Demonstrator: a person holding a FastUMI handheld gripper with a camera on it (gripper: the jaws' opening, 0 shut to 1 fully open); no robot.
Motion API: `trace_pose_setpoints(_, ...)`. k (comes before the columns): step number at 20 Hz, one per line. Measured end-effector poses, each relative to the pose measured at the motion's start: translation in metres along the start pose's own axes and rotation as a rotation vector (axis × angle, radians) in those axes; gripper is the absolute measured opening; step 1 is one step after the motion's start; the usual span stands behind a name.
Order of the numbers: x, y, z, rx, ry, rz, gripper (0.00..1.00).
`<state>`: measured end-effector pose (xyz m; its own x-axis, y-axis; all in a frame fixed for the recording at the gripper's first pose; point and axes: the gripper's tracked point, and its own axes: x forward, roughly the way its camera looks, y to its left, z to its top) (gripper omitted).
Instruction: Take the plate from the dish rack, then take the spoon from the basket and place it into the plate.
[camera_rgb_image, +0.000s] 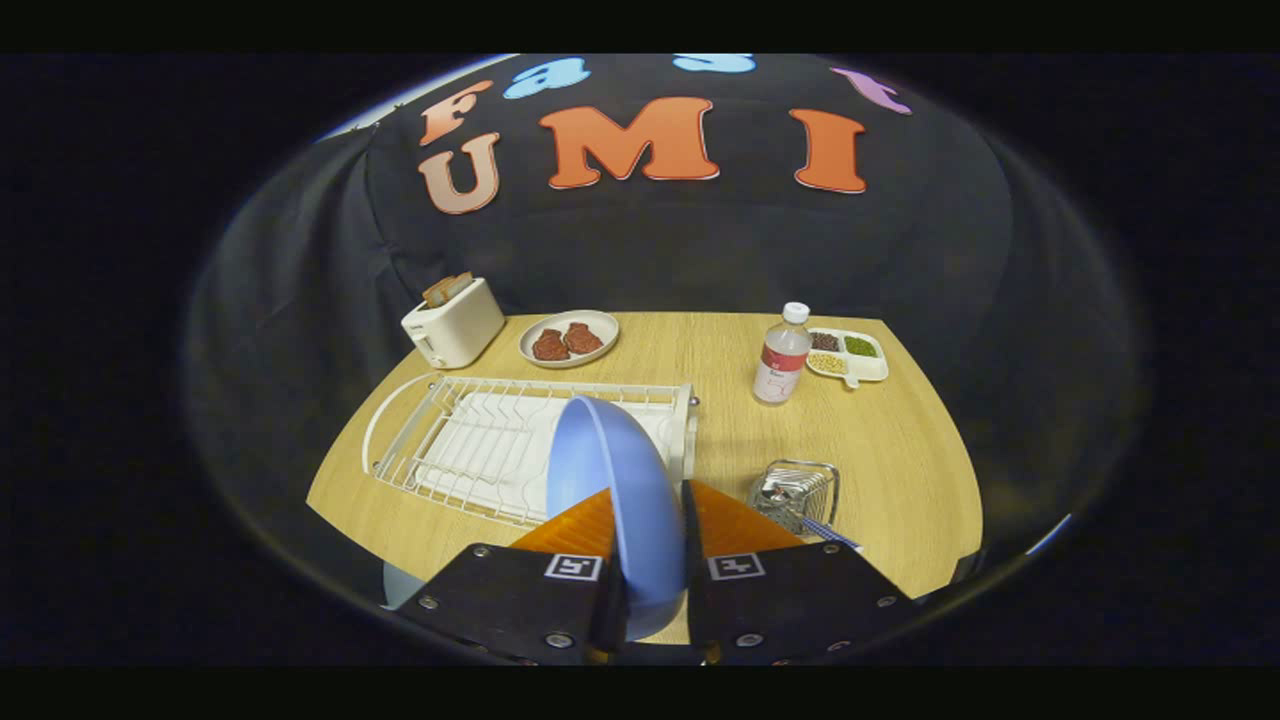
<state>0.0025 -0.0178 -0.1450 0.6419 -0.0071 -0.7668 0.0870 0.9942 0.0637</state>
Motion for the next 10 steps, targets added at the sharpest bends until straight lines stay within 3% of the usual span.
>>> trace_pose_setpoints(10, -0.009, -0.011, -0.107, 0.244, 0.001, 0.168, 0.24)
